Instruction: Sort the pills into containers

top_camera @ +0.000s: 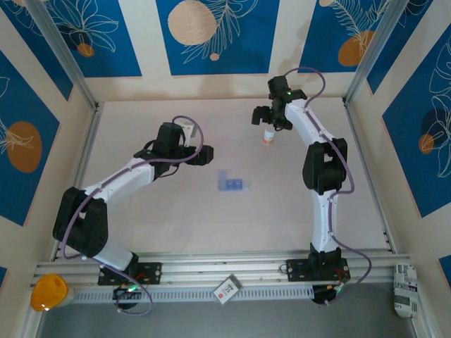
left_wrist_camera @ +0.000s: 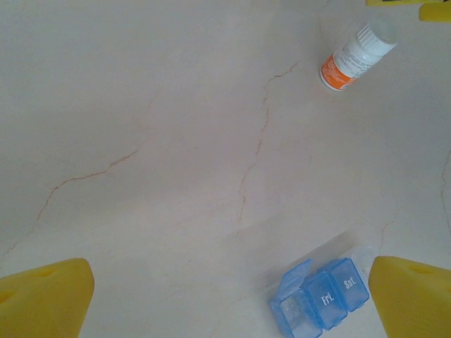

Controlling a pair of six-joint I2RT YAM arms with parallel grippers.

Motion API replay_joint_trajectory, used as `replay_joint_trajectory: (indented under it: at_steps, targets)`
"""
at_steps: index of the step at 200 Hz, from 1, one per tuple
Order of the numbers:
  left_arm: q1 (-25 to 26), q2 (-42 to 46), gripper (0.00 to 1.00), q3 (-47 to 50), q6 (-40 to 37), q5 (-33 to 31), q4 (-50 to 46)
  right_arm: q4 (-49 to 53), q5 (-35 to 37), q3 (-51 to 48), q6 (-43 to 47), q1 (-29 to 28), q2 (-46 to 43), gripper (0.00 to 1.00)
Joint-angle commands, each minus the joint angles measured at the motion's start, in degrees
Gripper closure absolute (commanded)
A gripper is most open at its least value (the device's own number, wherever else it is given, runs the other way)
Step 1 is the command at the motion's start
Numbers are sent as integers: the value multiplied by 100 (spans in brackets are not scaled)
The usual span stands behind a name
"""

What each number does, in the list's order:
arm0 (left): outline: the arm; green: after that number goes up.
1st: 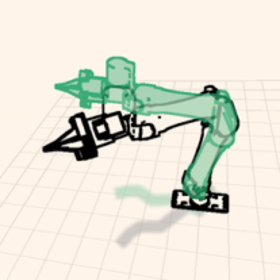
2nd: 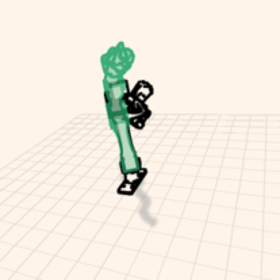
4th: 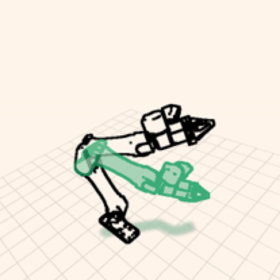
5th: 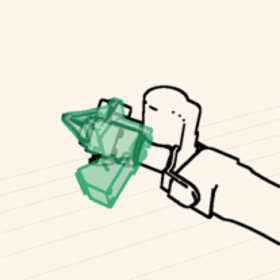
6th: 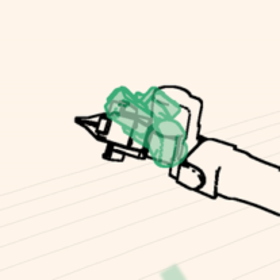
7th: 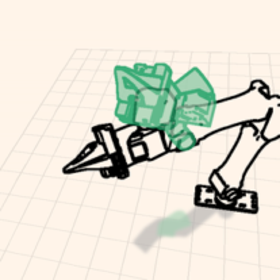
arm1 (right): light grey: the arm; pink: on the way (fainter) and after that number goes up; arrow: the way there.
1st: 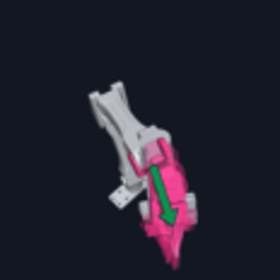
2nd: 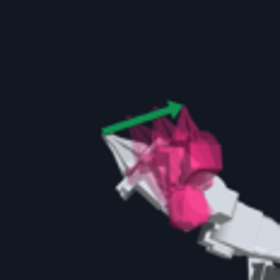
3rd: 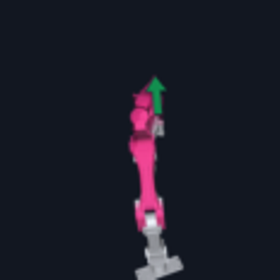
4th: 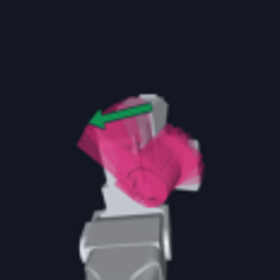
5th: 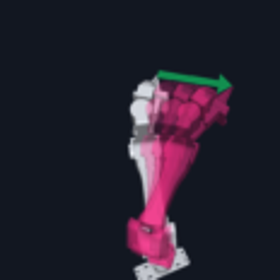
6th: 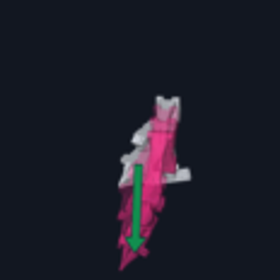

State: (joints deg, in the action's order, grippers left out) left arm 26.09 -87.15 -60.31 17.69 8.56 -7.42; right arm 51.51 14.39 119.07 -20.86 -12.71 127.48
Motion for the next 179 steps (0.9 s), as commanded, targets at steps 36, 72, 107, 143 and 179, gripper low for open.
replay_joint_trajectory:
  at_steps: [36,72,107,143,179]
  targets:
    - [-104,-52,0,109,76,164,196,334,-356,175,143,102,398,13]
    - [-115,-83,0,123,106,203,234,247,-346,21,178,94,474,22]
    - [-121,-118,0,130,118,256,252,206,-293,-24,217,95,570,27]
    - [-122,-144,0,122,148,295,274,209,-237,18,254,98,667,34]
    - [-122,-183,0,117,173,321,286,202,-171,47,302,94,726,45]
